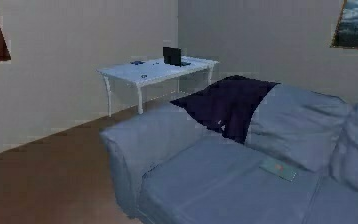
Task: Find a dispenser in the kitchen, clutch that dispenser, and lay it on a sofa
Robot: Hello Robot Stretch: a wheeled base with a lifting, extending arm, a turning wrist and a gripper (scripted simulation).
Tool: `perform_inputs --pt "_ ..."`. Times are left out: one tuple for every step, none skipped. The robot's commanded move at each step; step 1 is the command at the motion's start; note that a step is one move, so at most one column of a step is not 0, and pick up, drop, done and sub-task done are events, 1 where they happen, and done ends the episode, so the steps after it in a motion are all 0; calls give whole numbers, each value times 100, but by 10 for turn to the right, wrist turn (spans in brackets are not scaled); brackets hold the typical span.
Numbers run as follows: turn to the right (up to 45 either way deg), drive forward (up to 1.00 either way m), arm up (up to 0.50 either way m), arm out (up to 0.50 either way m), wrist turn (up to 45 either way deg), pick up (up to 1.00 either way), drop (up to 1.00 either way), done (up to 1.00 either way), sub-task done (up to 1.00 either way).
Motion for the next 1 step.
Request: perform_inputs --pt "450 0 0 0 0 0 0 0 0"
